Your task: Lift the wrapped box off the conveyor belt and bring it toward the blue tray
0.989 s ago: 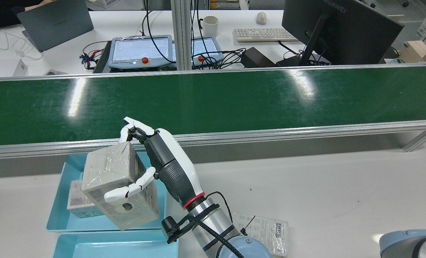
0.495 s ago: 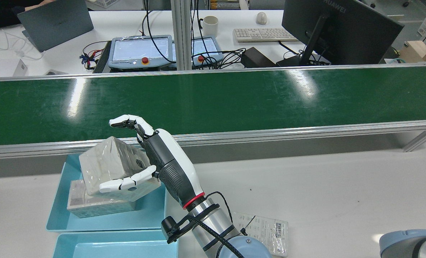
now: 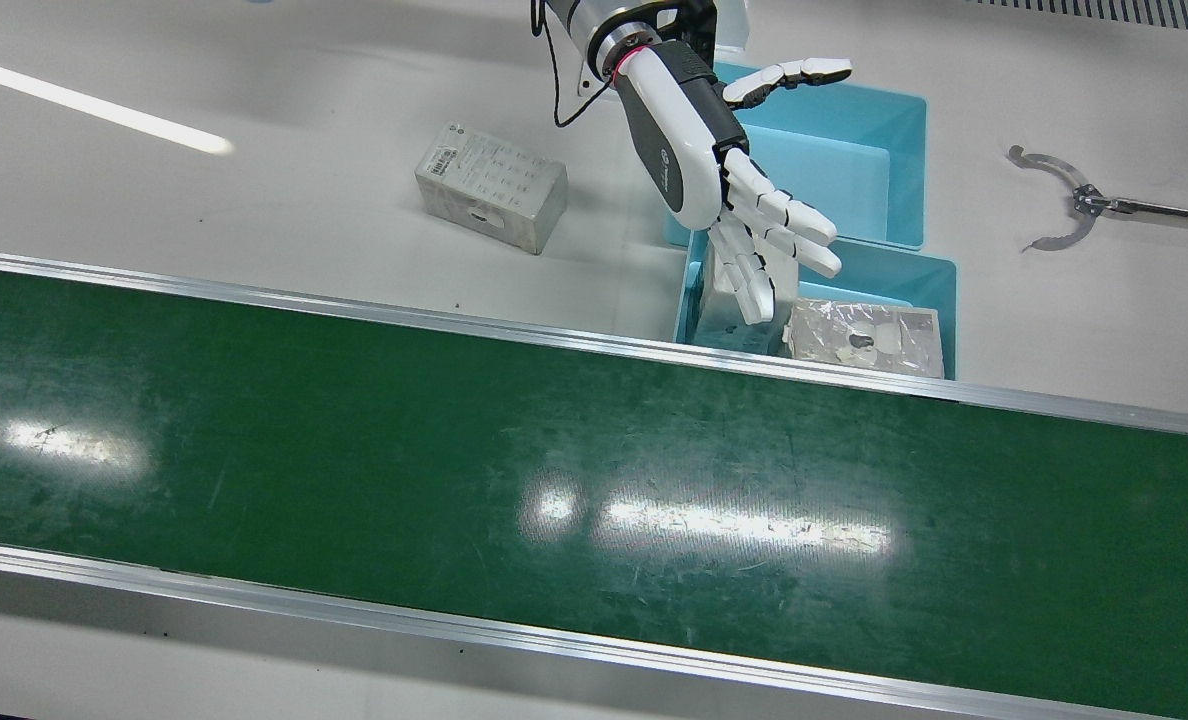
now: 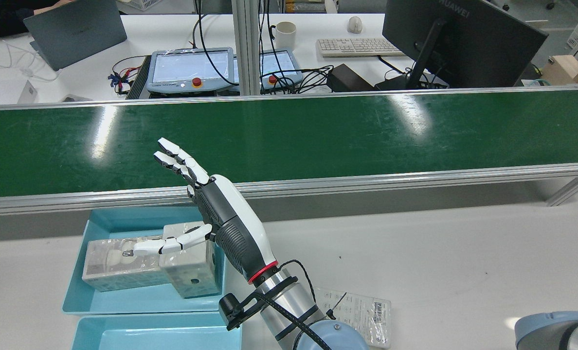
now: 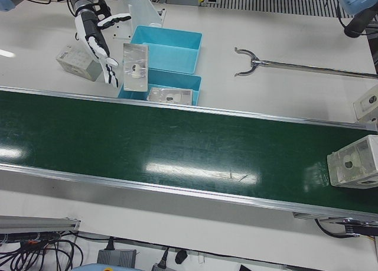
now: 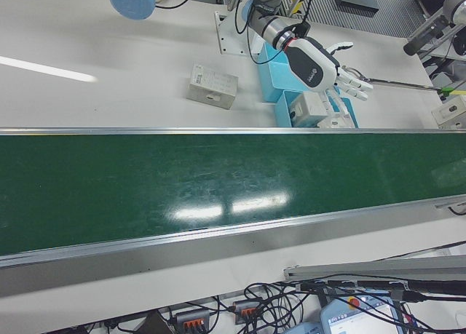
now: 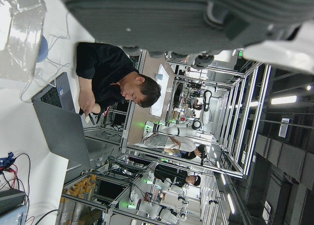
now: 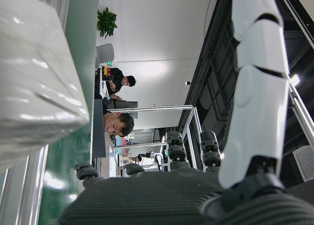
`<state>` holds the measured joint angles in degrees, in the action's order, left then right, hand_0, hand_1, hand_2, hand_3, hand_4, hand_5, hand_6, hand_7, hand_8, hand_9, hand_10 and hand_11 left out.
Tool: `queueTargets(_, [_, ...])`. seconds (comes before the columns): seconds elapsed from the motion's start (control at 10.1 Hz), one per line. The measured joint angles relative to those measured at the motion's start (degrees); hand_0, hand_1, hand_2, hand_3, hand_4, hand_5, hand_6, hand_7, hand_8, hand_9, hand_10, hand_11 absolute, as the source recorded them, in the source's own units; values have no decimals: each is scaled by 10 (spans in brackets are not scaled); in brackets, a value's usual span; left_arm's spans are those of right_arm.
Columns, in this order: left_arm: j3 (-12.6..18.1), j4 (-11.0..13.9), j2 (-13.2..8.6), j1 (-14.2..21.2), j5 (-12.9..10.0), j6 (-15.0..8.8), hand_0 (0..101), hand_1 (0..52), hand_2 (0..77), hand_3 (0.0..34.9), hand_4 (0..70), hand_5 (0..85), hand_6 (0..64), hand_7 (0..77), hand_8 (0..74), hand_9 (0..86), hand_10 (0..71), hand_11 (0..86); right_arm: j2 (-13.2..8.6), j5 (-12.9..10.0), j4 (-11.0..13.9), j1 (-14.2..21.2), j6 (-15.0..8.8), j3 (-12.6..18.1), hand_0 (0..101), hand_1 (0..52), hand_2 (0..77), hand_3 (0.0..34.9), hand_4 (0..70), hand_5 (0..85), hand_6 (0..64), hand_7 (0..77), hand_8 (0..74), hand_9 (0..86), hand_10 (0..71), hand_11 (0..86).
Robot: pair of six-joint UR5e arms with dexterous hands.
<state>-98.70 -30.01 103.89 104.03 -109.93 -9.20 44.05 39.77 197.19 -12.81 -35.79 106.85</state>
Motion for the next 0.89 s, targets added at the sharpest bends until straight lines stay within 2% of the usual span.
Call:
queueTargets(0.2, [0, 0, 0, 0, 0, 0, 0, 0, 11, 0, 0, 11, 0, 0, 0, 0, 0, 0, 0, 0, 0, 0, 0, 0, 471, 147, 164, 305, 0, 71, 0, 76, 0, 16, 11, 38])
queueTargets(0.4, [0, 0, 0, 0, 0, 0, 0, 0, 5, 0, 0, 11, 0, 0, 0, 0, 0, 0, 0, 0, 0, 0, 0, 0, 471, 147, 153, 306, 0, 60, 0, 71, 0, 16, 11, 27])
queueTargets(0.79, [0, 0, 0, 0, 0, 0, 0, 0, 11, 0, 0, 11, 0, 0, 0, 0, 0, 0, 0, 0, 0, 0, 0, 0, 471, 147, 153, 305, 0, 65, 0, 71, 0, 16, 0, 27])
queueTargets(0.89, [0, 0, 0, 0, 0, 0, 0, 0, 5, 0, 0, 11, 0, 0, 0, 0, 0, 0, 0, 0, 0, 0, 0, 0, 471, 164, 164, 296, 0, 87, 0, 60, 0, 16, 0, 27])
